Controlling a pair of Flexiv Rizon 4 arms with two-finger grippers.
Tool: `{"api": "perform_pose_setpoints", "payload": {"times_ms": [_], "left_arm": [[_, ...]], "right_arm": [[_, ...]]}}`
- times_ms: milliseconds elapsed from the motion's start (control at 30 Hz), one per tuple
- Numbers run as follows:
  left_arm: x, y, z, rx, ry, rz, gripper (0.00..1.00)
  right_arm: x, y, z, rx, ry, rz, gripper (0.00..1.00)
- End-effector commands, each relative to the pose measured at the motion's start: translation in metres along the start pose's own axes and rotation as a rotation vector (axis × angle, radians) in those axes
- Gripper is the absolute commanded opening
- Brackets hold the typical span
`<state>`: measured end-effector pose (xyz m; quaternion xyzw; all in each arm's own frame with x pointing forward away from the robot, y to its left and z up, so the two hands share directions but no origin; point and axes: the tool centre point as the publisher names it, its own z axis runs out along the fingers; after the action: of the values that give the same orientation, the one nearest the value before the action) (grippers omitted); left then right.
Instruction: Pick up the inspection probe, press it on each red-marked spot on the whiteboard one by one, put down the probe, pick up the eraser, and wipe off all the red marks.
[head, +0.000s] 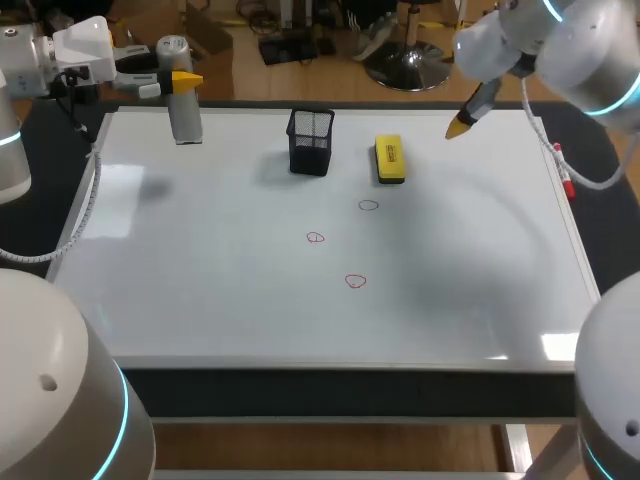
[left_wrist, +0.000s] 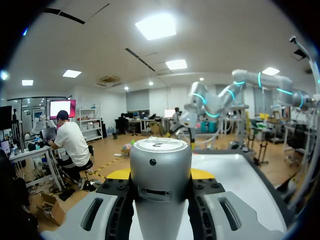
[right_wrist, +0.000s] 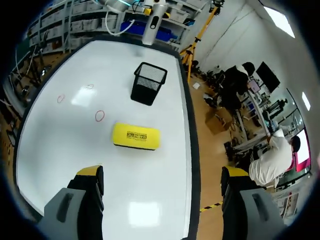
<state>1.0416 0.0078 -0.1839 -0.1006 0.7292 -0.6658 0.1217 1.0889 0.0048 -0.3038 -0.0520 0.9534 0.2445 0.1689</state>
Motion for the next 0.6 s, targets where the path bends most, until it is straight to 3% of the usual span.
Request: {"api": "perform_pose_setpoints", "payload": {"times_ms": [33, 533, 600], "left_arm": [[-0.0004, -0.0006, -0.0001, 0.001, 0.001, 0.0, 0.0], [-0.0004, -0.0006, -0.0001, 0.001, 0.001, 0.0, 0.0], [-0.0004, -0.0006, -0.0001, 0.001, 0.001, 0.0, 0.0]], "right_arm": [[-0.0045, 0.0034, -0.0042, 0.352, 0.611, -0.365, 1.0], [-0.0045, 0.0034, -0.0042, 0.352, 0.611, -0.365, 1.0], [0.0, 0.0038, 0.0046, 0.328, 0.651, -0.423, 1.0]]}}
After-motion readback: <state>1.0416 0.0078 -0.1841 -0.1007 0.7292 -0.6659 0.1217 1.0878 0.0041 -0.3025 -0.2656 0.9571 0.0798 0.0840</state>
